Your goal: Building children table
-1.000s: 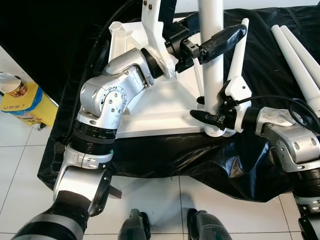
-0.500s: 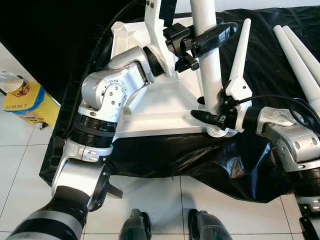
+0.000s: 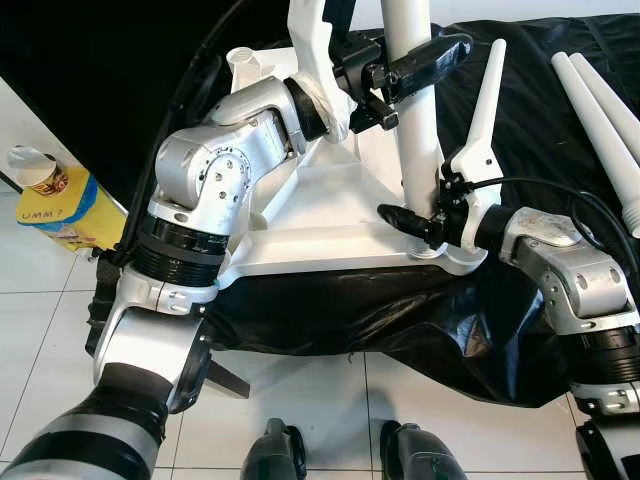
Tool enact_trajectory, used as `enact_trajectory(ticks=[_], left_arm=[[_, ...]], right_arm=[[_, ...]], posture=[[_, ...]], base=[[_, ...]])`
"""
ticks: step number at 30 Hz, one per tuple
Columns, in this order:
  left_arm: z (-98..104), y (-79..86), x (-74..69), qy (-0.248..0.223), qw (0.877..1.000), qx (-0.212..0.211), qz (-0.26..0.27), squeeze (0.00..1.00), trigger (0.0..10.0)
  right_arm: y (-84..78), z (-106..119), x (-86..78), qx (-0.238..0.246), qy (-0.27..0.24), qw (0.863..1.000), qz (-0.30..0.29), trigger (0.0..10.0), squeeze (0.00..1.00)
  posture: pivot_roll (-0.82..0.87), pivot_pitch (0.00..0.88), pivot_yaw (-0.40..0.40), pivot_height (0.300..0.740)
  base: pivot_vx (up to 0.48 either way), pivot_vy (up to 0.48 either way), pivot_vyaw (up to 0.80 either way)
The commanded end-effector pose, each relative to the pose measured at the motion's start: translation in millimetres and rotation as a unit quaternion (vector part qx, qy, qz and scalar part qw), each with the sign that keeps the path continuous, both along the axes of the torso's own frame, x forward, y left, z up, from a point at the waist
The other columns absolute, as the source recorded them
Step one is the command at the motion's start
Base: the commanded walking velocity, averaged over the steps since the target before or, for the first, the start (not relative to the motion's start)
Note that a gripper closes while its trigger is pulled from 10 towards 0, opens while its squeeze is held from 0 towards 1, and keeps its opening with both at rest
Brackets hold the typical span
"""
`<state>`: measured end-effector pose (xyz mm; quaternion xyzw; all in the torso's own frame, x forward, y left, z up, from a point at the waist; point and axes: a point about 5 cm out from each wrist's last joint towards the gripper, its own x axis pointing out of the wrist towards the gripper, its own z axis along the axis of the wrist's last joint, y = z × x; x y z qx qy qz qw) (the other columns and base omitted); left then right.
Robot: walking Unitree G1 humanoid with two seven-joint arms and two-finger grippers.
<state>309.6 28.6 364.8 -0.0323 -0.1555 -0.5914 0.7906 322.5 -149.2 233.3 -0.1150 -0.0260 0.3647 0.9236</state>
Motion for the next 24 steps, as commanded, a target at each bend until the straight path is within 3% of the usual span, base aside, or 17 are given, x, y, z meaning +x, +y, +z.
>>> enact_trajectory(ticks=[1,3,4,6,7,14,24], left_arm=[[7,-0.9,-9.1,-0.032,0.998,0.02,-0.05,0.0,10.0],[8,-0.2,-6.6,-0.029,0.999,0.016,-0.034,0.0,10.0],[11,0.7,-3.7,-0.02,1.0,0.004,-0.021,0.0,10.0],[11,0.7,-3.7,-0.02,1.0,0.004,-0.021,0.0,10.0],[15,1.6,-1.2,-0.016,1.0,-0.005,-0.001,0.0,10.0],[24,0.7,0.8,-0.019,0.997,-0.041,0.059,0.0,10.0],[31,-7.6,-1.7,-0.025,0.993,-0.07,0.088,0.0,10.0]], right_arm=[[-1.2,4,1.7,0.011,-0.008,1.0,-0.011,10.0,1.0],[-0.9,5,2.7,0.015,-0.016,1.0,-0.023,10.0,1.0],[0.0,6,4.1,0.017,-0.023,0.999,-0.037,10.0,0.58],[0.0,6,4.1,0.017,-0.023,0.999,-0.037,10.0,0.58],[2.2,5,6.6,0.022,-0.034,0.997,-0.061,10.0,0.0],[21.9,5,13.3,0.066,-0.074,0.983,-0.156,10.0,0.0],[37.3,2,15.1,0.066,-0.101,0.971,-0.208,10.0,0.0]], posture=[[0.05,0.107,0.071,0.74],[0.05,0.107,0.07,0.74],[0.05,0.105,0.07,0.74],[0.05,0.105,0.07,0.74],[0.04,0.106,0.068,0.74],[0.04,0.121,0.068,0.74],[0.04,0.127,0.068,0.74]], base=[[0.0,0.0,0.0],[0.0,0.0,0.0],[0.0,0.0,0.0],[0.0,0.0,0.0],[0.0,0.0,0.0],[0.0,0.0,0.0],[0.0,0.0,0.0]])
